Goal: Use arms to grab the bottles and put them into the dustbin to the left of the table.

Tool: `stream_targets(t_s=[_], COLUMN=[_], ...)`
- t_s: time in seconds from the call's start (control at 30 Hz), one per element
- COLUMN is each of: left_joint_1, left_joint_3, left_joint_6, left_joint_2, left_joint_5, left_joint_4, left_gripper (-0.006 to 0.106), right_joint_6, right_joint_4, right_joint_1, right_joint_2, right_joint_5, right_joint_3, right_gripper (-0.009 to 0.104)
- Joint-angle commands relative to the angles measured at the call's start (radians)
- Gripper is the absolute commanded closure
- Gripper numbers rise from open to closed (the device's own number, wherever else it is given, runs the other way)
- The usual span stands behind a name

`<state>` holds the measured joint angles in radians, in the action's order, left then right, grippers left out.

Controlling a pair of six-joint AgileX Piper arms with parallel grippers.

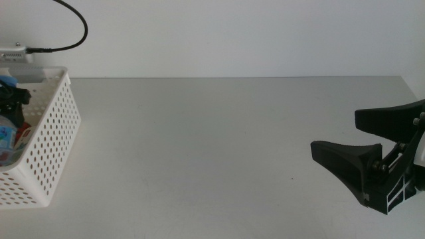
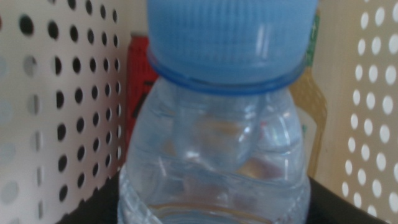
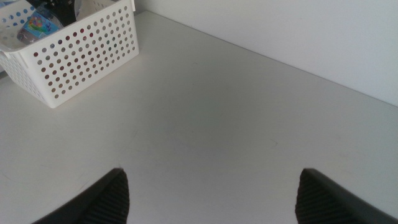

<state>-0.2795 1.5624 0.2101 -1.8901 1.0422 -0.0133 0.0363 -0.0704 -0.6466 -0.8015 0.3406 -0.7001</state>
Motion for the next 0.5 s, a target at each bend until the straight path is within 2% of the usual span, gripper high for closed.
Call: stream_targets(t_s=[0.0, 0.23, 0.37, 0.47], left_joint_1=[0.000, 0.000, 0.000, 0.000], left_joint_3=[0.036, 0.036, 0.036, 0.036], left_joint_6=[-0.018, -0.015, 0.011, 0.042], left_joint_2=[0.043, 0.013, 0.002, 0.002], left_joint_5=[-0.080, -0.070, -0.044, -0.007], left_joint_4=[0.013, 0.037, 0.061, 0.062], left_gripper=[0.102, 0.098, 0.087, 0.073], right_joint_6=[0.012, 0.012, 0.012, 0.011], right_joint_4=[0.004, 0.004, 0.004, 0.004], right_joint_1=[-0.001, -0.001, -0.001, -0.001], right_joint_2=[0.008, 0.008, 0.008, 0.008], right_joint_5=[-0.070, -0.070, -0.070, -0.070], right_joint_3=[-0.026, -0.026, -0.026, -0.026], right_gripper=[0.024, 0.024, 0.024, 0.024])
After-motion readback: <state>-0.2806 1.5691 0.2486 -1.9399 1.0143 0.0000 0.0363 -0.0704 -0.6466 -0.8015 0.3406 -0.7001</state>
